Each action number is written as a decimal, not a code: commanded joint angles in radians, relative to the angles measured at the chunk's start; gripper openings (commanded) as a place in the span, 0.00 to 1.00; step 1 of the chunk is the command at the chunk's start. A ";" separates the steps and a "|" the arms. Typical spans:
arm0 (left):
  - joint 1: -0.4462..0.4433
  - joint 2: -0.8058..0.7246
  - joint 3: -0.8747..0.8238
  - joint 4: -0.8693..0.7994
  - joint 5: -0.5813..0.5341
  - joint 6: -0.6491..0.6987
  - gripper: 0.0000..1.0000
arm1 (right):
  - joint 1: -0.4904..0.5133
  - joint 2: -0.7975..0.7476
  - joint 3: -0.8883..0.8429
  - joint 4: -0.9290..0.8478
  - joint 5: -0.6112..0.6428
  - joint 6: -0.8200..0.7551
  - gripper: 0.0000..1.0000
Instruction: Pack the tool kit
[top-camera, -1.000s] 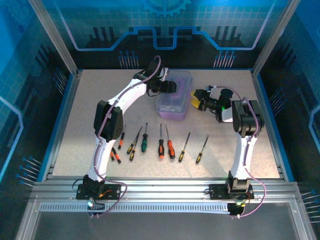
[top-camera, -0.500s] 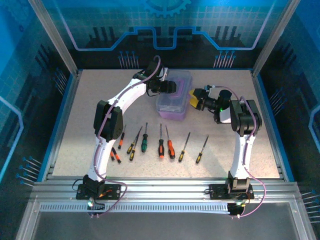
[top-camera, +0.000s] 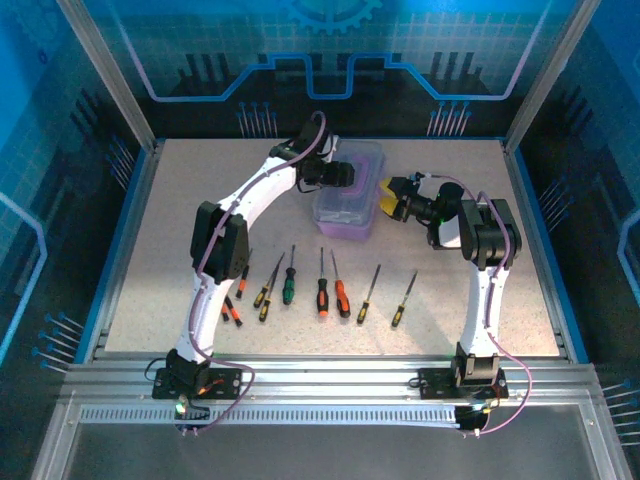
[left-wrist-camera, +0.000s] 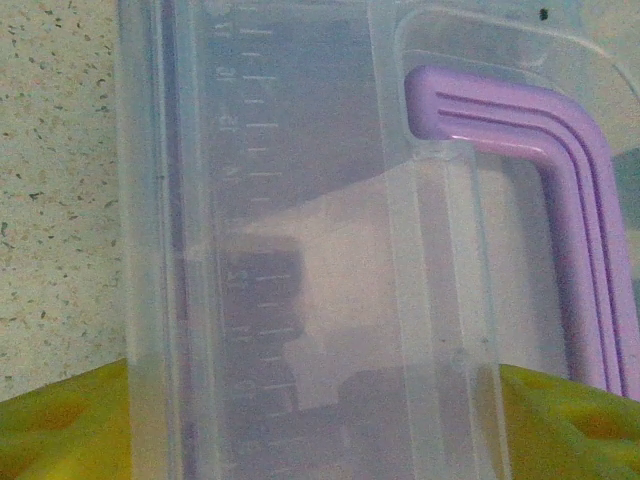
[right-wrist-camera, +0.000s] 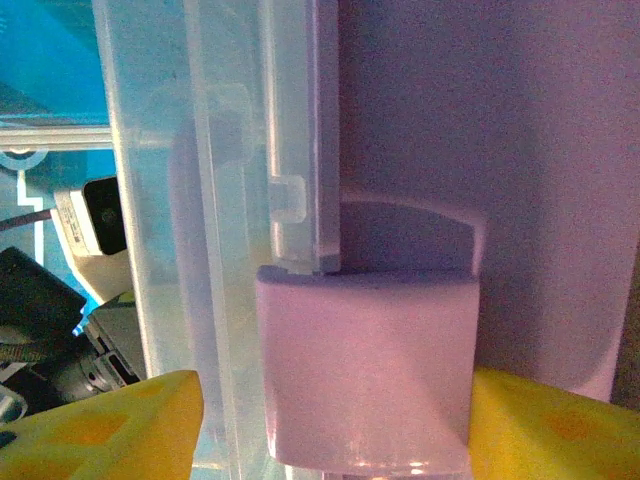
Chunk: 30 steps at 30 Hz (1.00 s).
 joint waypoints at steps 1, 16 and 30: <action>-0.030 0.119 -0.038 -0.209 -0.133 0.001 0.37 | -0.001 -0.109 0.055 0.138 -0.021 0.028 0.67; -0.029 0.153 -0.026 -0.242 -0.209 -0.011 0.37 | -0.068 -0.186 0.025 0.139 0.025 0.066 0.64; -0.026 0.153 0.001 -0.258 -0.191 -0.013 0.37 | -0.140 -0.223 -0.061 0.133 0.051 0.046 0.62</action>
